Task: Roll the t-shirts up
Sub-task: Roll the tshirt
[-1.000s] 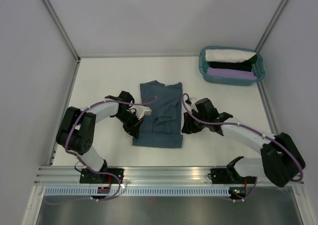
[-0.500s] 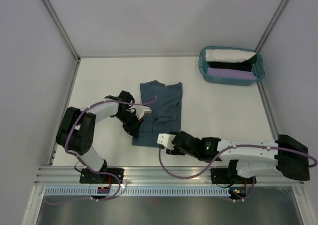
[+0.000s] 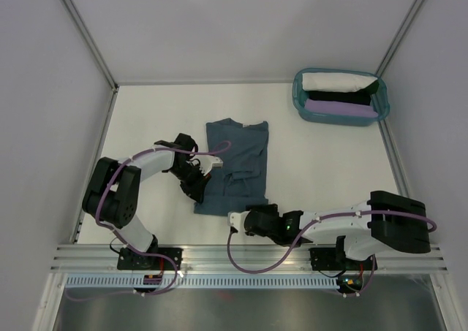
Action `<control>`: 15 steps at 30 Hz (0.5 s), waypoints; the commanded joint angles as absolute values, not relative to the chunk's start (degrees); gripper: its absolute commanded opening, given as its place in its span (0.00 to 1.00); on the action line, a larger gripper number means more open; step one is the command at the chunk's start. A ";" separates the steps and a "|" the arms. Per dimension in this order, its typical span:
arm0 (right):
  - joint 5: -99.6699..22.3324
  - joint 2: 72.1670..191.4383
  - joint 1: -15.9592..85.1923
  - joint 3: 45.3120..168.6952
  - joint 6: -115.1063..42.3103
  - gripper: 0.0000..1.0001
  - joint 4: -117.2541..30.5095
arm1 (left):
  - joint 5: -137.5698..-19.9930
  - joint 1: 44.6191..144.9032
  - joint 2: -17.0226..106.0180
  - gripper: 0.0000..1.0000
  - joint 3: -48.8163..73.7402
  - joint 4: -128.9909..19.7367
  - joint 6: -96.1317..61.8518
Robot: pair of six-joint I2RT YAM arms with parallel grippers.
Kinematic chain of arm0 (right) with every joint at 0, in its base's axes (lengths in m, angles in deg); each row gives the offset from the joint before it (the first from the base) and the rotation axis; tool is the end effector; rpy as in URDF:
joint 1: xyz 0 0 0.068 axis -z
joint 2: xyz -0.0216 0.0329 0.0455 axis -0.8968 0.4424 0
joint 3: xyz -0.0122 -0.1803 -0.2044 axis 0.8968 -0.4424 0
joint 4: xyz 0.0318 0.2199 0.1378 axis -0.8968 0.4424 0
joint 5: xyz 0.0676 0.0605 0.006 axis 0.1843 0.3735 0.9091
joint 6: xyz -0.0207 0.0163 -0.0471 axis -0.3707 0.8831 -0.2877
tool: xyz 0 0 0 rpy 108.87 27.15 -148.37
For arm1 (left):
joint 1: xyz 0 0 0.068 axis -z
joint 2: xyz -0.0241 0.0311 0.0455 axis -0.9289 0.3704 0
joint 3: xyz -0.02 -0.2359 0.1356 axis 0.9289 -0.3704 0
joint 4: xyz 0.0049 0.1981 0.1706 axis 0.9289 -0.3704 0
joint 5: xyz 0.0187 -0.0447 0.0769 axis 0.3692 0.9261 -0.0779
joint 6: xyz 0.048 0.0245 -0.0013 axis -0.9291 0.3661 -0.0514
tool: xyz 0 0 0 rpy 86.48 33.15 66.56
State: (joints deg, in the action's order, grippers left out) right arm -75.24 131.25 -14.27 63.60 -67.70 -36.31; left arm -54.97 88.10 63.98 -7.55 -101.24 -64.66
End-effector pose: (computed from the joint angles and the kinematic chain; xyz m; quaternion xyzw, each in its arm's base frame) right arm 0.0673 0.2342 0.1437 -0.6763 0.6366 -0.0856 0.3607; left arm 0.2458 -0.1087 0.1503 0.4553 0.8461 -0.2703 0.0616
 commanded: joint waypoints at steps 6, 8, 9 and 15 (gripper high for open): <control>-73.23 133.96 -12.55 63.71 -62.99 0.04 -35.88 | -59.79 87.95 58.40 0.38 -5.39 -99.18 -63.52; -70.40 132.21 -10.79 64.50 -62.37 0.00 -34.92 | -59.80 87.95 56.64 0.43 -4.60 -99.18 -63.44; -69.17 131.85 -10.09 65.37 -62.20 0.00 -34.31 | -59.80 87.95 54.54 0.43 -4.51 -99.09 -63.52; -51.69 126.75 -1.05 68.10 -62.02 0.00 -29.56 | -63.20 88.56 41.28 0.53 -3.90 -98.04 -64.58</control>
State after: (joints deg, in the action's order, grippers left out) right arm -62.76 129.92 -4.59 65.35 -63.38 -32.83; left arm -59.80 88.12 48.47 -6.45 -100.24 -64.42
